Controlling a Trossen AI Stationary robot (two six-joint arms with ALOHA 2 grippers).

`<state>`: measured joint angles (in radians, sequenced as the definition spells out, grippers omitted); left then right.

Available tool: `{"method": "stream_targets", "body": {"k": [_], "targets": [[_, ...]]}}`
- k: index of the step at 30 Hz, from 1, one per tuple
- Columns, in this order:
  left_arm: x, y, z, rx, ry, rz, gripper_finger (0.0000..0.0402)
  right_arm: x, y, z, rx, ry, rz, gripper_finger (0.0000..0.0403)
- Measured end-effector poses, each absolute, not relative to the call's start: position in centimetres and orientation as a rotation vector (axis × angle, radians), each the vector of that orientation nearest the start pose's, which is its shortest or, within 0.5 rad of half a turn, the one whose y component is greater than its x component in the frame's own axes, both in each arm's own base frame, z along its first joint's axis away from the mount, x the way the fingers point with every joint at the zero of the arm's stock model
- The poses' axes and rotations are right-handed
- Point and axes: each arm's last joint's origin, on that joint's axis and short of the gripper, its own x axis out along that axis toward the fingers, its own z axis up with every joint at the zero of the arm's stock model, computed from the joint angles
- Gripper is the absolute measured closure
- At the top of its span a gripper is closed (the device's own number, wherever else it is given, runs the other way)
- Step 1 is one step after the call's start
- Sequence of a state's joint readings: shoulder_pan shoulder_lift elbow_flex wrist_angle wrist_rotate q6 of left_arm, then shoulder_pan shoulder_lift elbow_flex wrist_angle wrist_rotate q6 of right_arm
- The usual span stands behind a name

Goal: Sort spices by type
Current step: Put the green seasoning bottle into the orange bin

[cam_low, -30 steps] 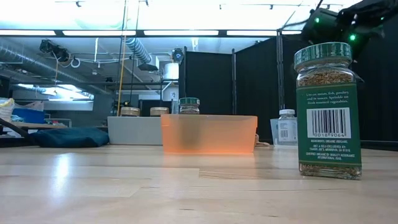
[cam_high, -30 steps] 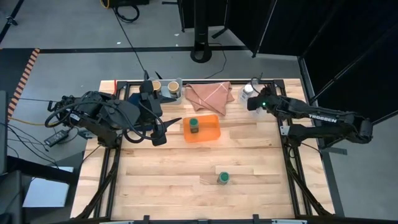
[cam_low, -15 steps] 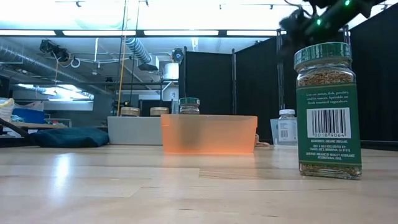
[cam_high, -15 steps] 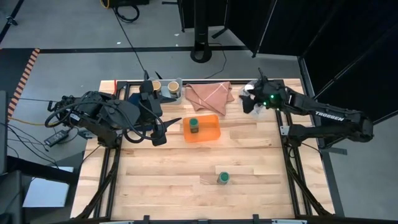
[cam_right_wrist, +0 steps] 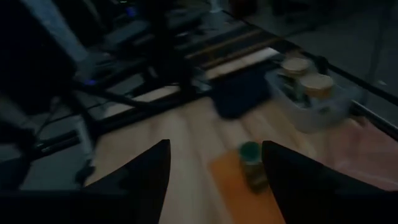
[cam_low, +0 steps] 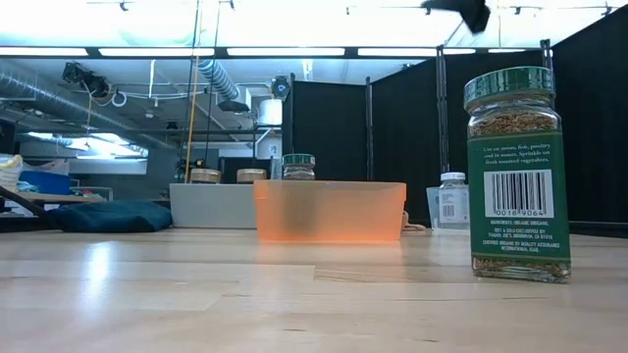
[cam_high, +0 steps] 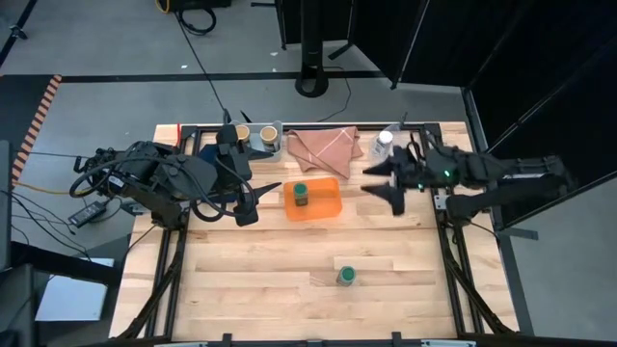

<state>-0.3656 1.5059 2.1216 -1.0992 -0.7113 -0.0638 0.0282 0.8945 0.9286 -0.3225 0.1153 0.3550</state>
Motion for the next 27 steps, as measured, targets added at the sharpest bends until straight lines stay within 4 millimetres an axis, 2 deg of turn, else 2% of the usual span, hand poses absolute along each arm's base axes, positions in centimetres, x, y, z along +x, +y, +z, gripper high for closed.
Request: {"method": "stream_targets", "body": {"k": [6, 12, 18, 27], "targets": [[23.8, -7.1, 51.6, 0.168, 0.402, 0.356, 0.0112, 18.4, 4.8, 35.8, 0.326, 0.253, 0.011, 0.0151], [23.8, -7.1, 51.6, 0.168, 0.403, 0.355, 0.0112, 18.2, 9.9, 35.0, 0.355, 0.276, 0.057, 0.0157], [23.8, -7.1, 51.5, 0.170, 0.405, 0.355, 0.0112, 19.4, 14.1, 32.2, 0.326, 0.345, -0.004, 0.0166], [23.8, -7.1, 51.5, 0.172, 0.409, 0.355, 0.0112, 22.1, 17.3, 27.7, 0.330, 0.410, -0.132, 0.0186]]}}
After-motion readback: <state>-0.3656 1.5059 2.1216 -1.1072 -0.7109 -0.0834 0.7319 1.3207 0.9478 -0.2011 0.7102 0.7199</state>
